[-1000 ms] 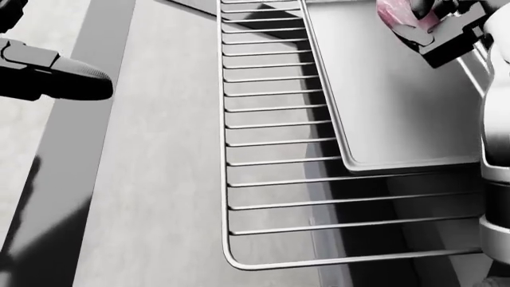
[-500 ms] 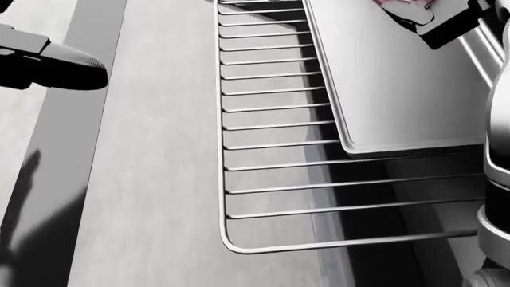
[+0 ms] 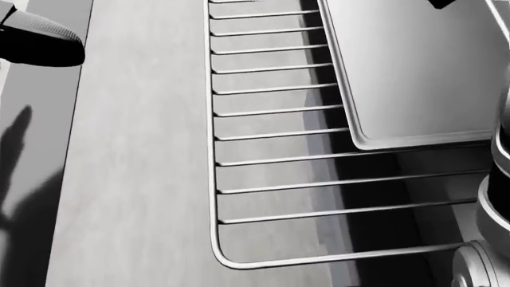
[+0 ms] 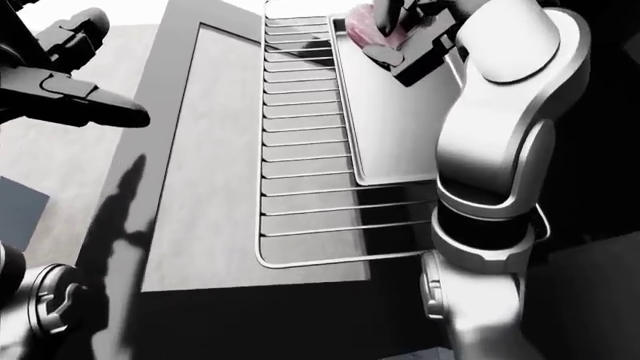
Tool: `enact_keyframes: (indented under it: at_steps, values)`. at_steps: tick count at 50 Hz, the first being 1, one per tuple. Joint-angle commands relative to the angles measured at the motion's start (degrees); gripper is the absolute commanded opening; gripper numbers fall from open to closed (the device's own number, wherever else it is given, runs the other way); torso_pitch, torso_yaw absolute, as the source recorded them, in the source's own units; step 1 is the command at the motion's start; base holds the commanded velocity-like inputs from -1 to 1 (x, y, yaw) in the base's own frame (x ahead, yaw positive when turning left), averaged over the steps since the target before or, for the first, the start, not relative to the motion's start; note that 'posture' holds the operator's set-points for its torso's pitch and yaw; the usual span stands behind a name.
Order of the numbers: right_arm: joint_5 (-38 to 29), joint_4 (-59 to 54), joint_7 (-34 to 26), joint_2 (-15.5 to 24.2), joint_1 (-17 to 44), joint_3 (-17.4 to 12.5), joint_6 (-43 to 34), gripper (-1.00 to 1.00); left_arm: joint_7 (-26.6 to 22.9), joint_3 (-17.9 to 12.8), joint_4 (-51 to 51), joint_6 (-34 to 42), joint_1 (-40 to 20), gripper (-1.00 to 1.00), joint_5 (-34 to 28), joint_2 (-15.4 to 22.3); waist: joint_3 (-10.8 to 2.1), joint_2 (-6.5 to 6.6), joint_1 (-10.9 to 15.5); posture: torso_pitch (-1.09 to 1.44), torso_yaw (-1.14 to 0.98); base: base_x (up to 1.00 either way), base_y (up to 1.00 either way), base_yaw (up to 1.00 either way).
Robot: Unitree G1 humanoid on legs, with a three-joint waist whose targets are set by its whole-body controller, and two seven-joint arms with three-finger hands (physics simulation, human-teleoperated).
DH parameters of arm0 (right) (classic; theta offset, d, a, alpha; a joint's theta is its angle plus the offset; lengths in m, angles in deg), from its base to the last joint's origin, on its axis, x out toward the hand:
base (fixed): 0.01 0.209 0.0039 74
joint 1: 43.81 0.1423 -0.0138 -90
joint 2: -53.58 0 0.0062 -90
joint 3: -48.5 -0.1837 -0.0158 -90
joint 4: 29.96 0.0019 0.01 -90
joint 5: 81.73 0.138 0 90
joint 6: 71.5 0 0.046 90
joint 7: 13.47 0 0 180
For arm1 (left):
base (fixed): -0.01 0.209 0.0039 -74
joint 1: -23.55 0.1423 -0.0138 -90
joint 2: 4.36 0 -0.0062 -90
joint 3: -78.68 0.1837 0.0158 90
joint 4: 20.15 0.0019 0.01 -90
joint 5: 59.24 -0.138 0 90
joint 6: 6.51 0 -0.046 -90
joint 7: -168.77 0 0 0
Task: Pick the eggplant from the oven and place it on the plate on the counter.
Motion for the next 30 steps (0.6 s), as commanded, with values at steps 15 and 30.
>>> enact_keyframes:
  at_steps: [15, 30]
  values:
    - [-4.4, 6.5, -6.2, 1.6, 7.8, -0.3, -3.4, -0.99, -0.4, -1.4, -1.4, 4.6, -9.5, 1.0, 1.7, 3.6, -4.26, 1.5, 0.1, 0.58, 0.0, -0.22, 0.0, 0.0]
    - [-5.7, 7.2, -7.7, 1.2, 8.9, -0.4, -3.5, -0.99, 1.3, -2.1, -2.0, 4.6, -8.6, 1.0, 4.2, 3.7, -8.39, 1.13, 0.2, 0.43, 0.0, -0.17, 0.0, 0.0]
